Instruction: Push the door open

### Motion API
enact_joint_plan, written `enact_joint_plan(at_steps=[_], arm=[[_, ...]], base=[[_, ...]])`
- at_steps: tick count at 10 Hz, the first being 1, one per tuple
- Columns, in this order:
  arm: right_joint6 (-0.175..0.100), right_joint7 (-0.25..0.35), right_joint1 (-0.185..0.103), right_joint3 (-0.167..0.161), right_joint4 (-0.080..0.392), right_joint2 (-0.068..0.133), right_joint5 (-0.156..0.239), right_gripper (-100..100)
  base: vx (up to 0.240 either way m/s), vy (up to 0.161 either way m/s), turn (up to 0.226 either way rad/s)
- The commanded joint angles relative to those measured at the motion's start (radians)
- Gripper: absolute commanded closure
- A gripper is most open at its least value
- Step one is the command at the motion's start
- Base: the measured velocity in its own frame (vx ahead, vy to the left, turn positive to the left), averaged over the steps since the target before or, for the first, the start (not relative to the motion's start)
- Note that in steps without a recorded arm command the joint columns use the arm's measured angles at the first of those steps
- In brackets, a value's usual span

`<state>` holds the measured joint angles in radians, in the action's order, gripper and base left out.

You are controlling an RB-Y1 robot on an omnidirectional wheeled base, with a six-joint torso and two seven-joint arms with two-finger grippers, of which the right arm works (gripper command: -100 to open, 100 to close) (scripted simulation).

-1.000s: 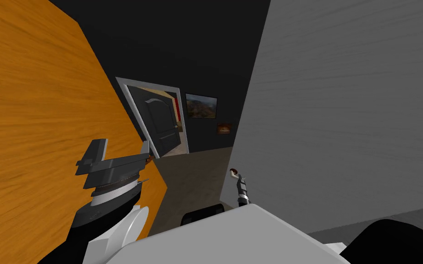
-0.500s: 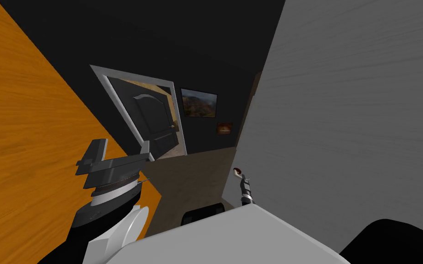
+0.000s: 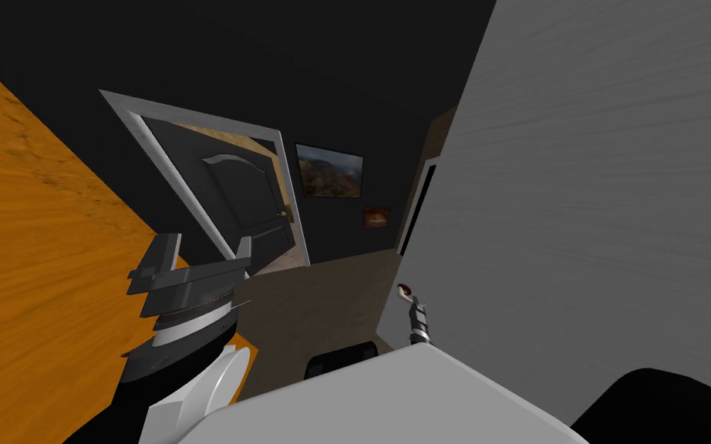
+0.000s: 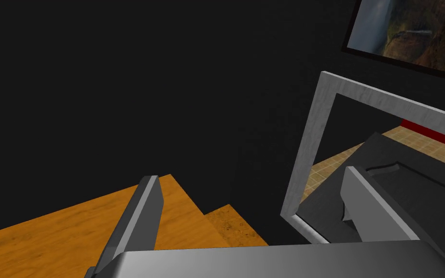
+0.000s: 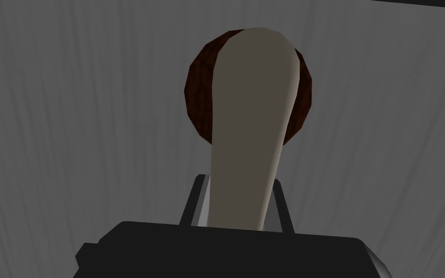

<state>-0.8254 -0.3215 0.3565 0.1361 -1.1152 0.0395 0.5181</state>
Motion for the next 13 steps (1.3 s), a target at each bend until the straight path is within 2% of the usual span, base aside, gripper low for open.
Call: enact_joint_plan(at_steps=[1,6,12,13], arm=[[-0.007,-0.004,0.004,0.029,-0.011,0.013,0.016,100],[-0.017,-0.021,0.014,0.077,-0.016,-0.021,0.057,100],[-0.026,-0.036,0.022,0.120,-0.020,-0.085,0.093,100],[-0.025,-0.036,0.029,0.124,-0.017,-0.077,0.093,100]], base=[[0.163,-0.027,-0.064],[0.193,-0.024,-0.061],[0.186,-0.022,-0.056],[0.056,-0.013,-0.038]])
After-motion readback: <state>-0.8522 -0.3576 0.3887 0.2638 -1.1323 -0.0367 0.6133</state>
